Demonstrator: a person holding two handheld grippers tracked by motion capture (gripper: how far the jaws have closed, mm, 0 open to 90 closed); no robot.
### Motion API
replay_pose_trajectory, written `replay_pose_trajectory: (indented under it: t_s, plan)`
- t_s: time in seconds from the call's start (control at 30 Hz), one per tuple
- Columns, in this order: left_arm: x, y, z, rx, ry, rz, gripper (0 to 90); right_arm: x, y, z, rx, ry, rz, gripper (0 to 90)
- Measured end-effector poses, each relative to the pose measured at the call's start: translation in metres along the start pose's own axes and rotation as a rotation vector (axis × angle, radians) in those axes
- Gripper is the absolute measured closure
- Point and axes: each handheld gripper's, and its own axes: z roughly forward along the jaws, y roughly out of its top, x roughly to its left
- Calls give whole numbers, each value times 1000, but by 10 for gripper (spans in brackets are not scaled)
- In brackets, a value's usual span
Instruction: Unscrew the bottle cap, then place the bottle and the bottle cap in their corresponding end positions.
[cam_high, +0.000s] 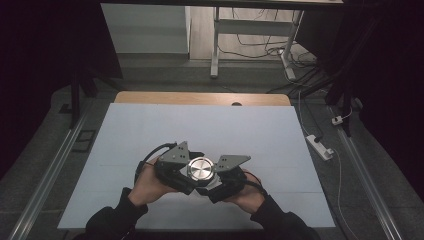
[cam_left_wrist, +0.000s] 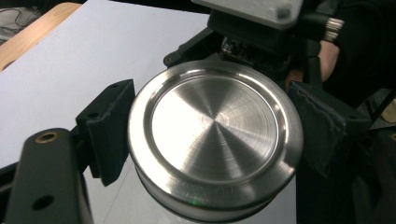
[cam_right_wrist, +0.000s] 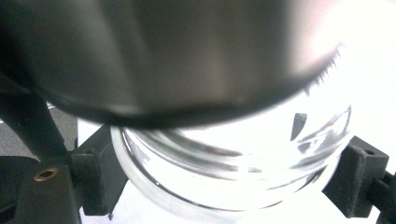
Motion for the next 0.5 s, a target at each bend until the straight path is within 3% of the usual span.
replay_pose_trajectory:
  t_s: [0.27, 0.5]
  plan:
    - [-2, -3, -4, 1, -2, -8, 200, -7, -1, -2, 0, -28, 16, 151]
    - [-2, -10, -7, 5, 21, -16, 200, -16, 0, -3, 1, -55, 36, 152]
